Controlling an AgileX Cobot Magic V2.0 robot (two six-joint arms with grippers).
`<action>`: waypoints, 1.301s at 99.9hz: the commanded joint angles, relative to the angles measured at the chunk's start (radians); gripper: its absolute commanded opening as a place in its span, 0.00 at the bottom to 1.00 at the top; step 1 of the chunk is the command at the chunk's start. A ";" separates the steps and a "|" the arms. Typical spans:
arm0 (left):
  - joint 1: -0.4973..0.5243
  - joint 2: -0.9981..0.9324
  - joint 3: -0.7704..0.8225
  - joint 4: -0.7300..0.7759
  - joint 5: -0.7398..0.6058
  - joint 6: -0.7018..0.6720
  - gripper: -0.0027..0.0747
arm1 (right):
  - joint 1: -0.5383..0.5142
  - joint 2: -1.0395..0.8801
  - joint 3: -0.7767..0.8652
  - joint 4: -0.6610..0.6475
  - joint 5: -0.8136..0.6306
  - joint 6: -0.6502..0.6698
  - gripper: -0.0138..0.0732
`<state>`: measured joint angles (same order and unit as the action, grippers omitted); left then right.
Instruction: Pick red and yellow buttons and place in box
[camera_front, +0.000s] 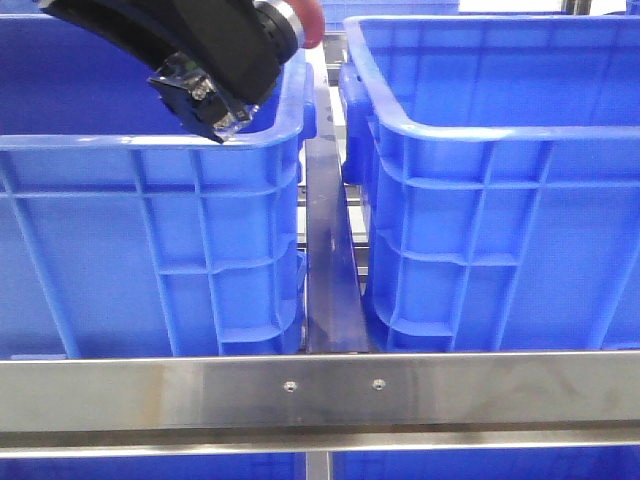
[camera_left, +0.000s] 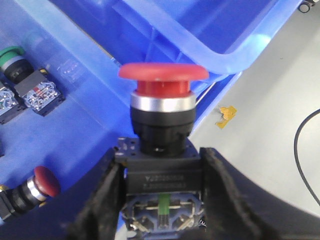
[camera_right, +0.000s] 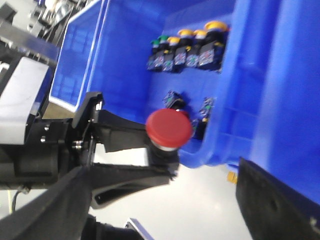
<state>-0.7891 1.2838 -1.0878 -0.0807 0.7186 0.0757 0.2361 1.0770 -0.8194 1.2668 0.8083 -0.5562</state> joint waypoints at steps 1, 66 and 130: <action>-0.008 -0.023 -0.029 -0.015 -0.055 -0.001 0.24 | 0.050 0.042 -0.063 0.067 -0.025 -0.019 0.86; -0.008 -0.023 -0.029 -0.015 -0.059 -0.001 0.24 | 0.178 0.303 -0.204 0.081 -0.027 -0.038 0.82; -0.008 -0.023 -0.029 -0.002 -0.058 -0.001 0.88 | 0.178 0.303 -0.205 0.083 -0.010 -0.041 0.43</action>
<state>-0.7891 1.2838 -1.0878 -0.0770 0.7168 0.0757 0.4112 1.4078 -0.9905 1.2939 0.7744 -0.5842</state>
